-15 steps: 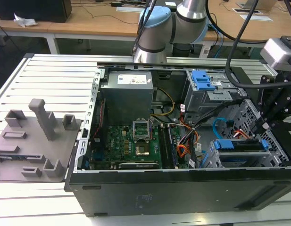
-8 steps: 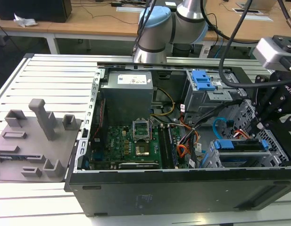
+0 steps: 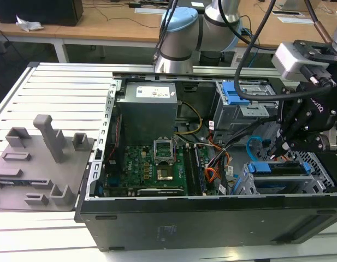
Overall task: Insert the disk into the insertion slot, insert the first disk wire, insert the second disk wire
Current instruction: 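Insert the first disk wire, then insert the second disk wire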
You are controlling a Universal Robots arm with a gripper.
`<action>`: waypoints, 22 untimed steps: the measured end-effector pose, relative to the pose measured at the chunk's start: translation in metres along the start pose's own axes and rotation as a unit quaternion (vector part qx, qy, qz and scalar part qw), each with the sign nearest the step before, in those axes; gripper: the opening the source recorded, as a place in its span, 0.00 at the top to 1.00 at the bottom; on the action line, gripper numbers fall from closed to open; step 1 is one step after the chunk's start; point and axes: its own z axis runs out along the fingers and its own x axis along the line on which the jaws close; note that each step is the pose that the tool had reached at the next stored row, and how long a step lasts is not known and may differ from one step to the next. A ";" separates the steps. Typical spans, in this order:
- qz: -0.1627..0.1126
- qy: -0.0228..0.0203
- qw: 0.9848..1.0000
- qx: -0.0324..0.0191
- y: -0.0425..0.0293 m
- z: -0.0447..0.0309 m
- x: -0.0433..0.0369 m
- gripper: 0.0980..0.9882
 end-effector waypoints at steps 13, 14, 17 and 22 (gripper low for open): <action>0.000 0.000 1.000 0.000 0.0002 0.0000 0.0000 0.98; 0.000 0.000 1.000 0.000 0.0002 0.0000 0.0000 0.92; 0.000 0.000 1.000 0.000 0.0003 0.0000 0.0000 0.70; -0.001 0.000 1.000 0.000 0.0029 -0.0025 -0.0114 0.70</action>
